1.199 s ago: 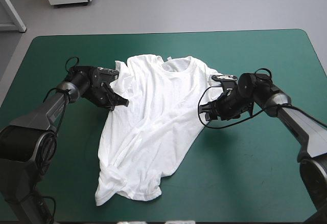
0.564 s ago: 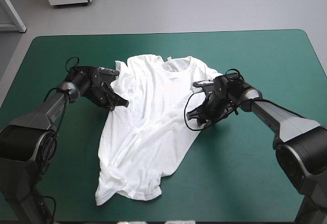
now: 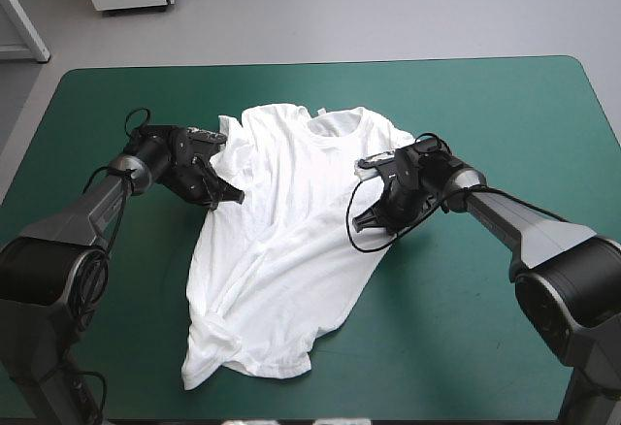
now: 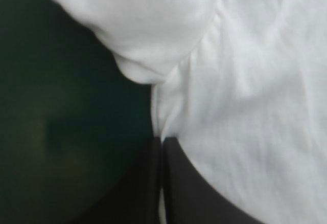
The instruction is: Fold the cloth
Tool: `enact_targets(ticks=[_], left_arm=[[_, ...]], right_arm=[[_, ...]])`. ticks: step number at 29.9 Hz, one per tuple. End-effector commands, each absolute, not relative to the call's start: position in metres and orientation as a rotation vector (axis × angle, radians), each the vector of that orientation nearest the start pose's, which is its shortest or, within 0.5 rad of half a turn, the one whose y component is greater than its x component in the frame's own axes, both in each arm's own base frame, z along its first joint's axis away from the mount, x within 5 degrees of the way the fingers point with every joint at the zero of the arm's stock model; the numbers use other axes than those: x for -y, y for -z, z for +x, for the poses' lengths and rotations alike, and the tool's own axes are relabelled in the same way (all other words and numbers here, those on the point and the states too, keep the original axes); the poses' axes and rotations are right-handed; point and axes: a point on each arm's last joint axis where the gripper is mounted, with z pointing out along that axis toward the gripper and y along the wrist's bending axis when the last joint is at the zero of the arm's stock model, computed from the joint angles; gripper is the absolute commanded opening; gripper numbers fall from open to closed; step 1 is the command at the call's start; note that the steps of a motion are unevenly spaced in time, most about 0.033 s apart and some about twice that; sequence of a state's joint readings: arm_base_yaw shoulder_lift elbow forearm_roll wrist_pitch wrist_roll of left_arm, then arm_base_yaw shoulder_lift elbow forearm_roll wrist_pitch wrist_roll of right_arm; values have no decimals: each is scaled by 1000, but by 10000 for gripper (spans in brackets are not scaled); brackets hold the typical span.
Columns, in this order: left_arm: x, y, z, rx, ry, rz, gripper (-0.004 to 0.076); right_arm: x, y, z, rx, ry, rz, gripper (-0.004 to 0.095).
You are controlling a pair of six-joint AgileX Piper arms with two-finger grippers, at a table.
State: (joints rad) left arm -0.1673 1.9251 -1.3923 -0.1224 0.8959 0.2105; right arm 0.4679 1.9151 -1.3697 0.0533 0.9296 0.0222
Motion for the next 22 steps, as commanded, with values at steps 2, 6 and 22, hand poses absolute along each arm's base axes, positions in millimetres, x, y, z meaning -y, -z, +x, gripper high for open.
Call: enact_targets(ticks=[2,6,22], left_arm=[[83,-195,385,-2865,240,410,-10],[83,-208,383,-2836,253,410,-10],[80,-337,326,-2542,295,419,-10]], right_arm=[[-187,-150,336,-3000,-217,-575,-13],[-185,-167,335,-2955,-209,-575,-13],[-142,-326,307,-2560,43,-535,-13]])
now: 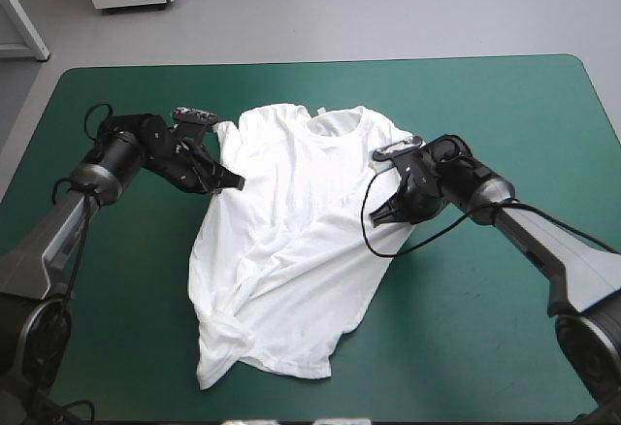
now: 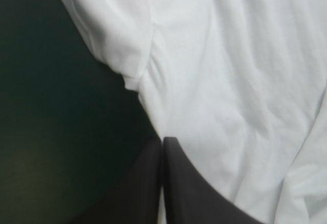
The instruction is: Fold the cloth
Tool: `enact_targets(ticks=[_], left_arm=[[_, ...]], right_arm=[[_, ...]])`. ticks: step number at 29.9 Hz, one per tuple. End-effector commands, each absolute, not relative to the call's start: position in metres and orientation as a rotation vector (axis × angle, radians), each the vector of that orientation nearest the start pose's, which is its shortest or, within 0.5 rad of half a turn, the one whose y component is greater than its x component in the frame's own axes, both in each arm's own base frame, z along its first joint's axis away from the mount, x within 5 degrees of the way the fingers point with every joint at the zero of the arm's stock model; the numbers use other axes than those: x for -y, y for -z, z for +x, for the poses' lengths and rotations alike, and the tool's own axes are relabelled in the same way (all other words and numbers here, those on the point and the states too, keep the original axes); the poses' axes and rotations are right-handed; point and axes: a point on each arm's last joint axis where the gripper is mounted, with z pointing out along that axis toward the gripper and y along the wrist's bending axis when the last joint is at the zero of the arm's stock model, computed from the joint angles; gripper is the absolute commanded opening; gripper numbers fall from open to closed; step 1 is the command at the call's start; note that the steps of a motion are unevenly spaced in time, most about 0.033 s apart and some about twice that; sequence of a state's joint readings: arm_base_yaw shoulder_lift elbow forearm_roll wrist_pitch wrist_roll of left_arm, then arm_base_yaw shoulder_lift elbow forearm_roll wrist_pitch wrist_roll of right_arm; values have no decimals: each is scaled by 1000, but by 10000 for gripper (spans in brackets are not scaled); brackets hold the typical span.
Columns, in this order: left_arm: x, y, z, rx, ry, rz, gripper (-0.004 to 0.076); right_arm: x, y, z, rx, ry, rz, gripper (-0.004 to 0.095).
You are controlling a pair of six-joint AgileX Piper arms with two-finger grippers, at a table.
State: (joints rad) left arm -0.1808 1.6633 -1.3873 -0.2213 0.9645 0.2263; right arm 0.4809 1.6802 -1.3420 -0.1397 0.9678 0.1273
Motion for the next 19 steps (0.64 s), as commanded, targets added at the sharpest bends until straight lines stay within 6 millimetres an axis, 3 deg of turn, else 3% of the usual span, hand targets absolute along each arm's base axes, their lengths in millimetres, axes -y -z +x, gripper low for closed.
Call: enact_targets(ticks=[1,6,12,19], left_arm=[[79,-342,322,-2530,292,421,-10],[75,-372,298,-2451,291,424,-10],[71,-407,270,-2370,304,435,-10],[71,-473,243,-2220,354,473,-10]], right_arm=[[-140,-337,306,-2543,53,-529,-13],[-132,-387,297,-2451,72,-484,-13],[-120,-433,286,-2371,118,-435,-13],[-102,-475,263,-2274,152,-373,-13]])
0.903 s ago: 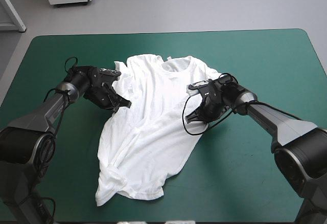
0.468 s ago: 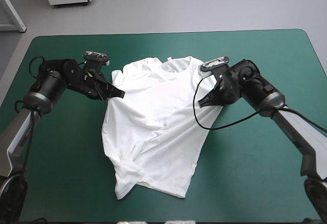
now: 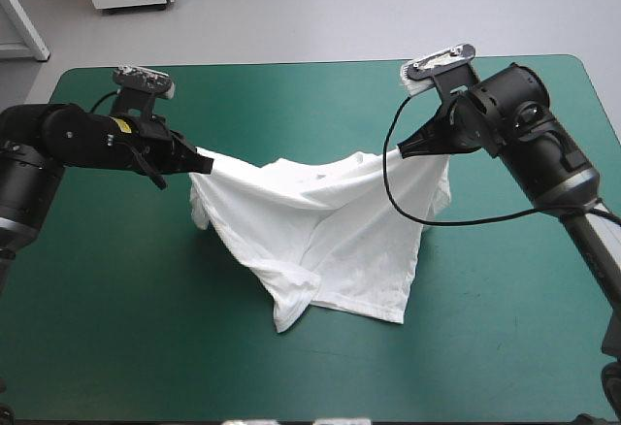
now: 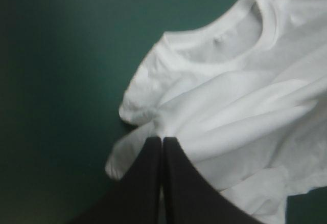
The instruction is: Fold the cloth
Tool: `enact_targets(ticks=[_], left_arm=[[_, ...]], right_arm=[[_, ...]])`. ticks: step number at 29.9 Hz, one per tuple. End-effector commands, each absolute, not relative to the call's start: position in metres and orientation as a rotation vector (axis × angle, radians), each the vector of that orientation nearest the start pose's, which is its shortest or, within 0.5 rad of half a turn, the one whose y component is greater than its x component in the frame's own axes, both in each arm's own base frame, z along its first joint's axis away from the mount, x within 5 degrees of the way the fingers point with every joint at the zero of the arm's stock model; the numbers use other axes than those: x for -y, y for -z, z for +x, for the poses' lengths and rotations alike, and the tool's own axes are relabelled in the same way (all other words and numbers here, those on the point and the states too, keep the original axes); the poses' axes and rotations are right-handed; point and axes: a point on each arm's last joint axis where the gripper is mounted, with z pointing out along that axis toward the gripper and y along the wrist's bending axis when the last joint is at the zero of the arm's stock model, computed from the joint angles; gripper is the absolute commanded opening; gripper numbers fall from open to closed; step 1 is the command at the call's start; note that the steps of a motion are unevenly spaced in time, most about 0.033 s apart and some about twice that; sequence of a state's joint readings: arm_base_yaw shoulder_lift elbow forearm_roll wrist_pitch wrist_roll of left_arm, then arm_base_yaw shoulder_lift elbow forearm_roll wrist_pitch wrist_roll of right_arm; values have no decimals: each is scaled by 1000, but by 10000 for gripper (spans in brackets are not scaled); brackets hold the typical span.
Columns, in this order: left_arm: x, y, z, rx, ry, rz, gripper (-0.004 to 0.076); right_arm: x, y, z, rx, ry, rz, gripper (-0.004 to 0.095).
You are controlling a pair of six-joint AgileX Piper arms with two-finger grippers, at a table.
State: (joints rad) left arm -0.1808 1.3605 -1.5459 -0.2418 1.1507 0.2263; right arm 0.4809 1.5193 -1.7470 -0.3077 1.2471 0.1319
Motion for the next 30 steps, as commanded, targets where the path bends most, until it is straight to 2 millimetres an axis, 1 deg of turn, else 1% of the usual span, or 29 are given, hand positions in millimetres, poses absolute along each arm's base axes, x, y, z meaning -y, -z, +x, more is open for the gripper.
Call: enact_targets(ticks=[1,2,5,9,11,14,19,24,26,30], left_arm=[[71,-482,239,-2196,363,476,-10],[72,-493,235,-2159,377,483,-10],[73,-517,223,-2074,404,512,-10],[74,-546,206,-1961,451,535,-10],[75,-558,199,-1913,465,544,-10],[73,-570,189,-1859,462,550,-10],[72,-576,181,-1832,457,550,-10],[70,-576,182,-1835,436,537,-10],[69,-576,186,-1825,420,516,-10],[69,-578,203,-1781,386,464,-10]], right_arm=[[-101,-479,261,-2262,146,-368,-13],[-98,-485,256,-2241,141,-359,-13],[-89,-503,241,-2181,131,-322,-13],[-74,-524,223,-2095,163,-265,-13],[-65,-536,212,-2048,183,-234,-13],[-54,-553,196,-1976,189,-185,-13],[-45,-569,181,-1913,176,-149,-13],[-45,-572,179,-1904,164,-146,-15],[-45,-573,179,-1896,156,-144,-18],[-51,-574,191,-1844,153,-152,-18]])
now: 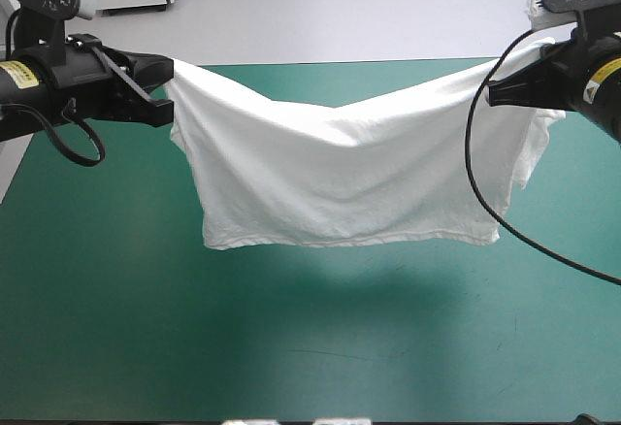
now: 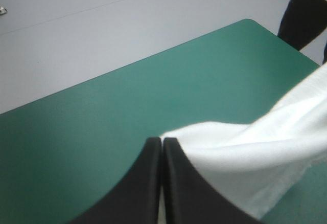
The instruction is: Fold the cloth
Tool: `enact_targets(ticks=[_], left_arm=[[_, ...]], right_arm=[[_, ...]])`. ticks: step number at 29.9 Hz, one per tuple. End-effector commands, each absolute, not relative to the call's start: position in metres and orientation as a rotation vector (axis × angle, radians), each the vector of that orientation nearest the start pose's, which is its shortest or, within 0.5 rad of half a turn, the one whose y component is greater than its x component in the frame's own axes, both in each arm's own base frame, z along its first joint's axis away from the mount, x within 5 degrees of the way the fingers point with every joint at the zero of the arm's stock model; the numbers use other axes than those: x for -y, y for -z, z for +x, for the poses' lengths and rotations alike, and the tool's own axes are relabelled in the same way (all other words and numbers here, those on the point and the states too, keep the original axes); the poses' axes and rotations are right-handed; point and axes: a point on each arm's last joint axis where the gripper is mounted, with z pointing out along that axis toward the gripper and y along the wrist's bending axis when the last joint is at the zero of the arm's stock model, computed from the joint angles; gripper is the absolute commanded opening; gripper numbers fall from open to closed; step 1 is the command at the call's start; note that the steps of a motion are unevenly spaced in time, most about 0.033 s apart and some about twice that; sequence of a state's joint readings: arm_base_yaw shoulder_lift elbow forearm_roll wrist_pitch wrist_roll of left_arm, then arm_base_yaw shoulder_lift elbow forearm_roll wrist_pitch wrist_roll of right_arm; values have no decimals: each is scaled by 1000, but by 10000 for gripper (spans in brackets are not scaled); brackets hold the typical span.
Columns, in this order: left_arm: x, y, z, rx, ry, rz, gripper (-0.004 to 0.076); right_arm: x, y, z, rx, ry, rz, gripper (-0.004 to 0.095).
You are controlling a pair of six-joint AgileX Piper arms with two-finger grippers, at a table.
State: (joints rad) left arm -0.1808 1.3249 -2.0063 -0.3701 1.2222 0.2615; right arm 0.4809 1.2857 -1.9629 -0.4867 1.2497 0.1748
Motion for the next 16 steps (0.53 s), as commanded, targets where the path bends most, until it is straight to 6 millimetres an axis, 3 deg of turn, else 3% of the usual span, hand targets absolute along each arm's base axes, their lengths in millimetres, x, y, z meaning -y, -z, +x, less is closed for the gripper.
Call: enact_targets(ticks=[1,5,11,16], left_arm=[[69,-578,208,-1766,386,453,-10],[72,-574,234,-1729,385,411,-10],[78,-561,281,-1694,376,356,-10],[84,-542,325,-1702,370,326,-10]], right_arm=[[-53,-574,195,-1836,153,-156,-18],[-69,-567,222,-1814,141,-179,-17],[-94,-543,277,-1815,182,-219,-18],[-78,-536,321,-1808,73,-129,-17]])
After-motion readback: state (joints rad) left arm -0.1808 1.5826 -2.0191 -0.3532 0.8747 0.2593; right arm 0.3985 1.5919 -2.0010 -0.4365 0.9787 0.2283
